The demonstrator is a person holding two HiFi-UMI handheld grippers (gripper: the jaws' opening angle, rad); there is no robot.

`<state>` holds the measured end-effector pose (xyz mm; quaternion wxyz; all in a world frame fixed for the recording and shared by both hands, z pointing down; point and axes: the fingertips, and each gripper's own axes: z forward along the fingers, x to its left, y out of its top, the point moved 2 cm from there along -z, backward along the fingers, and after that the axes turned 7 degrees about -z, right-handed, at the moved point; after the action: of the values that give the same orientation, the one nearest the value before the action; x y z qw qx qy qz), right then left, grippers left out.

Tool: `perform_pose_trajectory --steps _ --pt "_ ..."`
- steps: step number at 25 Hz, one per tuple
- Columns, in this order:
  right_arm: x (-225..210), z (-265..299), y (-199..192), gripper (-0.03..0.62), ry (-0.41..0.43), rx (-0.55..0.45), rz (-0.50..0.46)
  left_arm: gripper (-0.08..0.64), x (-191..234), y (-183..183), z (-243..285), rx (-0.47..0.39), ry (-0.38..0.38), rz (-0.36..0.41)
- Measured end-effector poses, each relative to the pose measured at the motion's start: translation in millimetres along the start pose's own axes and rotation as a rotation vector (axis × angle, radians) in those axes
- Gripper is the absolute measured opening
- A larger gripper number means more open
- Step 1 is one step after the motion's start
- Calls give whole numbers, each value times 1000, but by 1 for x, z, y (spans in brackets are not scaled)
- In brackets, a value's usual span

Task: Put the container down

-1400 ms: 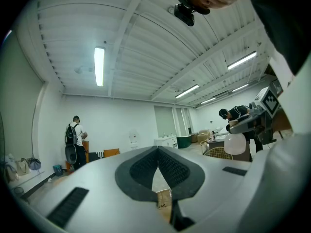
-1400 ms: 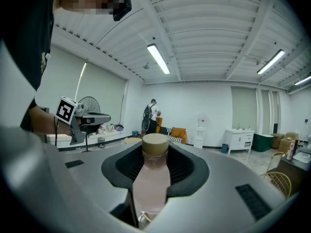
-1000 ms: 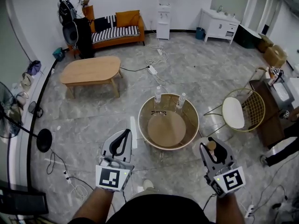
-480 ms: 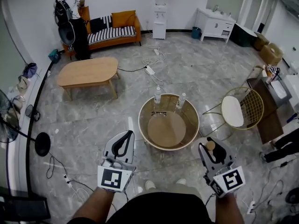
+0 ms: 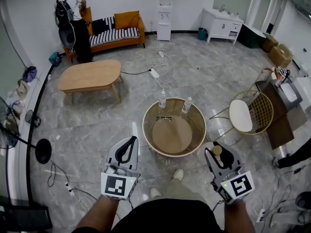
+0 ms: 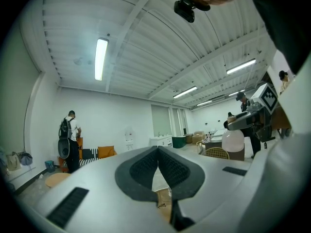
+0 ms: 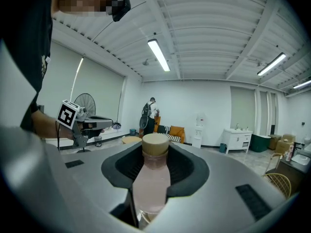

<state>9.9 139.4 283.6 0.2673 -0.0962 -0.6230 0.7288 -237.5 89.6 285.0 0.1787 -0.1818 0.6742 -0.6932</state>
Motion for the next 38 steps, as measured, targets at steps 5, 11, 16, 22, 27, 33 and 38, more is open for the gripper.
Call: perform_pose_trajectory --steps 5,11,16,22,27,33,38 --pt "-11 9 2 147 -4 -20 -5 15 0 -2 5 7 10 1" --pt "-17 21 -3 147 26 -17 5 15 2 -5 12 22 32 4" --pt "-24 24 -10 147 53 8 21 15 -3 -5 20 36 33 11" --pt "-40 23 -15 147 43 18 27 15 -10 -2 34 28 26 16" --pt "-49 27 -14 147 29 -14 16 15 -18 -9 44 37 6 21" --pt "-58 32 -16 147 37 -9 16 15 -21 -12 52 51 10 10" --pt "-70 43 -16 147 55 -3 21 15 -19 -13 65 65 22 8"
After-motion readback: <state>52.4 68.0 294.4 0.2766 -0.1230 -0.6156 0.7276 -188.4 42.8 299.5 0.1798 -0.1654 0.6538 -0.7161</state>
